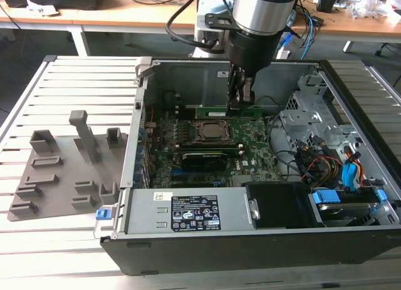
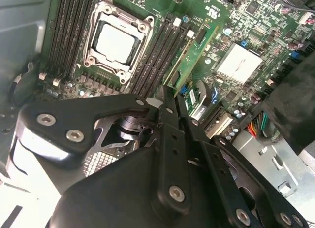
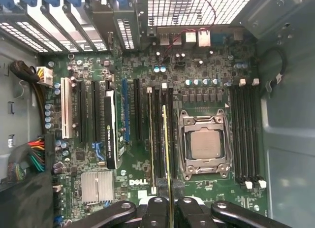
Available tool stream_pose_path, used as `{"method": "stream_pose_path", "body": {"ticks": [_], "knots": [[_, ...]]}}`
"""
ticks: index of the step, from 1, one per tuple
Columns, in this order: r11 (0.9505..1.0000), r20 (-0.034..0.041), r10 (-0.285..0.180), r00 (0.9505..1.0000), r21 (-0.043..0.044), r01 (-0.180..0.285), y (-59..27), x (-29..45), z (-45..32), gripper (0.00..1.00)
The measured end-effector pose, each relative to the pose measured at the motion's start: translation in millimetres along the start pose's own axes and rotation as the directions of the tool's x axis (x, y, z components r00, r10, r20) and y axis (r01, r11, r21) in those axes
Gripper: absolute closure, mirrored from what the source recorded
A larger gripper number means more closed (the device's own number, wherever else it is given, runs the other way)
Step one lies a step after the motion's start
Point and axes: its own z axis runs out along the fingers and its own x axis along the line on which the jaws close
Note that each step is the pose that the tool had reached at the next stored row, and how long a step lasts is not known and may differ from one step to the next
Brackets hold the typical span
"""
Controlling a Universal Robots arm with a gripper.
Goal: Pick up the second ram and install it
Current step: 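Insert the second ram into the second slot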
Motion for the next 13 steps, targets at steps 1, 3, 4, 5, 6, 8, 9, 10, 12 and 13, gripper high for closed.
{"method": "stream_pose_path", "body": {"ticks": [1,3,4,5,6,8,9,10,12,13], "knots": [[1.0,-0.0001,0.0,1.0,0.0,0.0,-0.1,0.1,2.3,0.86],[1.0,-0.0001,0.0,1.0,0.0,0.0,-0.2,0.2,5.4,0.86],[1.0,-0.0001,0.0,1.0,0.0,0.0,-0.4,0.2,7.1,0.86],[1.0,-0.0001,0.0,1.0,0.0,0.0,-0.5,0.3,8.7,0.86],[1.0,0.0,0.0,1.0,0.0,0.0,-0.5,0.3,9.8,0.86],[1.0,0.0,0.0,1.0,0.0,0.0,-0.7,0.4,12.4,0.86],[1.0,-0.0001,0.0,1.0,-0.0001,0.0,-0.8,0.3,14.2,0.86],[1.0,-0.0001,0.0,1.0,0.0,0.0,-0.6,-0.4,16.3,0.86],[1.0,-0.0002,0.0,1.0,0.0,0.0,0.0,-3.1,19.1,0.86],[1.0,-0.0002,0.0,1.0,0.0,0.0,0.1,-3.9,19.9,0.86]]}}
